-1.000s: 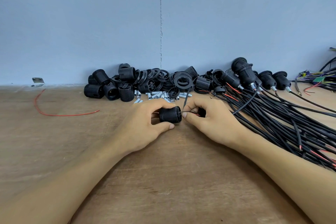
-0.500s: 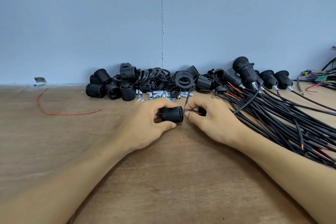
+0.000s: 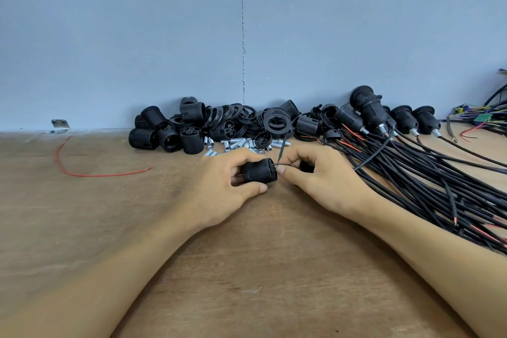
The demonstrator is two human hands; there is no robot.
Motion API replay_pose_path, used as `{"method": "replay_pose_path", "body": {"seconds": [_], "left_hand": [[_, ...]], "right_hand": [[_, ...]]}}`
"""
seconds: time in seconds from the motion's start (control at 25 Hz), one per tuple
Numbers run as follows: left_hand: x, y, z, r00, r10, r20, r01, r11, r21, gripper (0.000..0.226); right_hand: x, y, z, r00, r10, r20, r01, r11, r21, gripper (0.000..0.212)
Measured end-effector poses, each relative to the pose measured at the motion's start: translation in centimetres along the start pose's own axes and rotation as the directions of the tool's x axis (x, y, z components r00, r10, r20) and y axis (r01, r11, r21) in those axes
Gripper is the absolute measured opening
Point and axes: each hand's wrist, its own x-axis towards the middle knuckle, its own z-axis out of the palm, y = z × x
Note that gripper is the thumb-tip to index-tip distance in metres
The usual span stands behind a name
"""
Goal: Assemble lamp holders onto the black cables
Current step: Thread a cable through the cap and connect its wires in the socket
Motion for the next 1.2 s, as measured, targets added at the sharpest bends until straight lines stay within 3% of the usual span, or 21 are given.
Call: {"method": "replay_pose_path", "body": {"seconds": [0.12, 0.32, 0.68, 0.8, 0.96, 1.2], "left_hand": [[0.01, -0.02, -0.08, 1.000, -0.010, 0.007, 0.010, 1.000, -0.027, 0.049], [0.11, 0.02, -0.07, 0.999, -0.048, 0.006, 0.048, 0.995, -0.090, 0.046], [0.09, -0.01, -0.17, 0.998, -0.067, 0.009, 0.068, 0.993, -0.100, 0.043], [0.08, -0.14, -0.30, 0.998, -0.065, 0.016, 0.067, 0.992, -0.108, 0.041], [0.06, -0.19, -0.36, 0.996, -0.084, 0.038, 0.088, 0.988, -0.126, 0.041], [0.18, -0.40, -0.57, 0.995, -0.076, 0.063, 0.084, 0.988, -0.130, 0.044]], "right_hand": [[0.04, -0.15, -0.02, 1.000, -0.005, 0.006, 0.005, 0.999, -0.043, 0.023], [0.16, -0.25, -0.03, 0.999, -0.001, 0.040, 0.001, 1.000, 0.000, 0.038], [0.09, -0.30, 0.57, 1.000, 0.021, 0.019, -0.022, 0.999, 0.028, 0.040], [-0.02, -0.22, 0.46, 0.999, 0.038, 0.001, -0.038, 0.995, 0.087, 0.034], [-0.23, -0.36, 0.29, 0.998, 0.066, 0.024, -0.070, 0.966, 0.249, 0.007], [-0.19, -0.38, -0.33, 0.986, 0.056, 0.157, -0.124, 0.874, 0.469, 0.007]]}}
